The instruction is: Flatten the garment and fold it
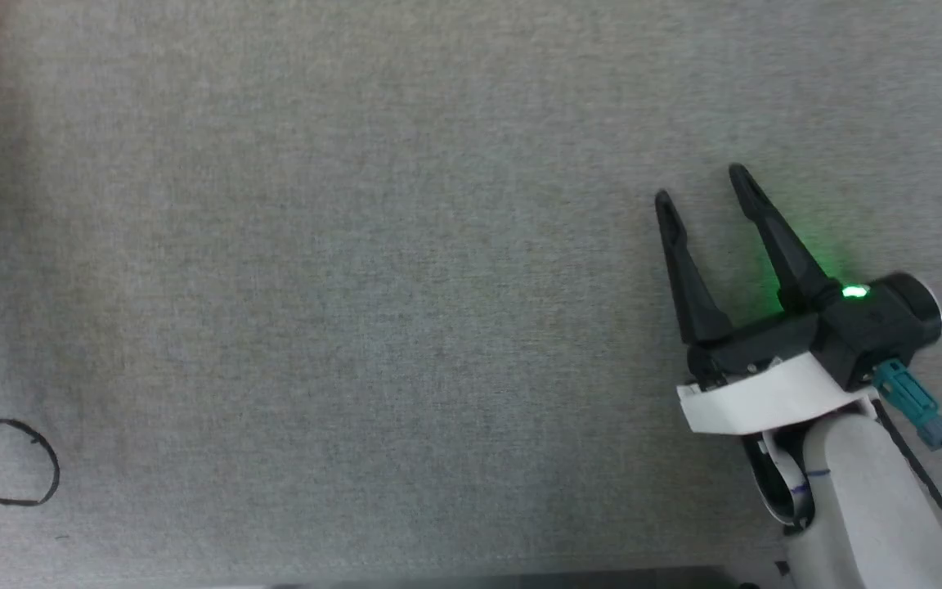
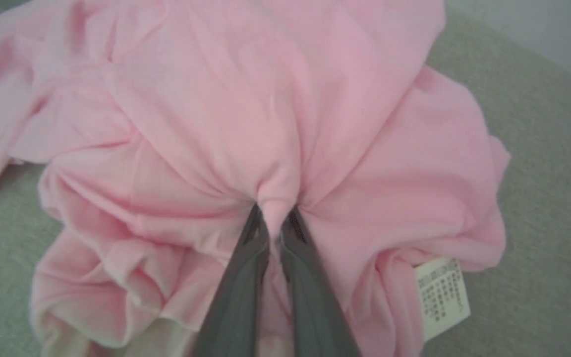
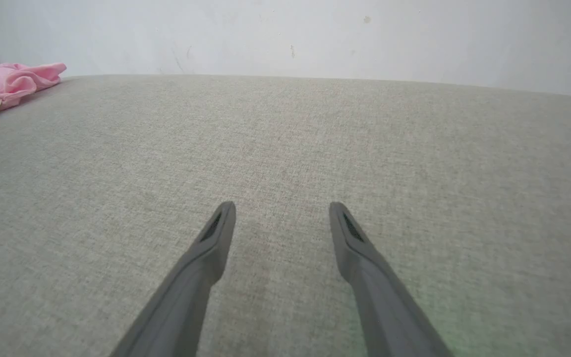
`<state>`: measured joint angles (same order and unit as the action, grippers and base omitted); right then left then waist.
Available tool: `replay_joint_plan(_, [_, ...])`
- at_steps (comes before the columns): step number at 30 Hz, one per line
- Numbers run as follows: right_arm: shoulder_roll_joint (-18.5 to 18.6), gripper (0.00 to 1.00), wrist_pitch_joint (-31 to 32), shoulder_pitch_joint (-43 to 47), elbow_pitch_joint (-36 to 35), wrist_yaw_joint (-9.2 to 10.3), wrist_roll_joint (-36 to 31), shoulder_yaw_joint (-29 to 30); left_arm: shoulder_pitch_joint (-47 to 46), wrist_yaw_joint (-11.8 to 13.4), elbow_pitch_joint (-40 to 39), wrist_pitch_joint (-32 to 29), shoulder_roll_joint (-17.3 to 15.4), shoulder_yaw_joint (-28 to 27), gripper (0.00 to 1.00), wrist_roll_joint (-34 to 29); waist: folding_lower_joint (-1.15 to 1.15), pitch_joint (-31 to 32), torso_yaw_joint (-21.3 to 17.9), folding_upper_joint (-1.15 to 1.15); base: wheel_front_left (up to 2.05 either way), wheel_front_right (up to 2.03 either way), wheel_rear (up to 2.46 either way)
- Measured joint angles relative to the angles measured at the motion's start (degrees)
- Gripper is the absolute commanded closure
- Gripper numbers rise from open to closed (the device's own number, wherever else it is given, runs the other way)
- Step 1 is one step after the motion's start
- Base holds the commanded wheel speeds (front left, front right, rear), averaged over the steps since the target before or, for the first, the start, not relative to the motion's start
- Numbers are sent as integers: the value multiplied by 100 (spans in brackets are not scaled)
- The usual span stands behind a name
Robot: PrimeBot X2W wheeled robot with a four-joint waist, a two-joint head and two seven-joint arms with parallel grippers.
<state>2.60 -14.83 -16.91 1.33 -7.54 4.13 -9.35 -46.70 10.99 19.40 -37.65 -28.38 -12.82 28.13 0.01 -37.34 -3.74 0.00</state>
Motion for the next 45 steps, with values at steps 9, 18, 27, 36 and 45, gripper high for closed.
replay_joint_plan(9, [20, 0, 1, 537, 263, 0, 109, 216, 75, -249, 33, 2533, -53, 517, 100, -954, 0, 834, -62, 0, 0, 0, 0])
replay_joint_plan(18, [21, 0, 2, 1115, 364, 0, 149, 406, -683, -808, 249, 3788, 282, 1365, 100, -1265, -2, 2090, 64, 0, 0, 0, 0])
replay_joint_plan(27, [21, 0, 20, 1291, 361, 0, 130, 393, -1208, -1356, 492, 4063, 1510, 2377, 100, -1205, -3, 3068, -9, 0, 0, 0, 0])
replay_joint_plan(36, [21, 0, 169, 1374, 244, 0, 89, 344, -510, -1756, 1336, 3348, 2428, 3553, 100, -599, -2, 3344, -611, 0, 0, 0, 0])
replay_joint_plan(45, [25, 0, 218, 1397, 237, 0, 90, 233, 707, -1808, 2555, 1471, 2520, 4910, 100, 283, -1, 3287, -1240, 0, 0, 0, 0])
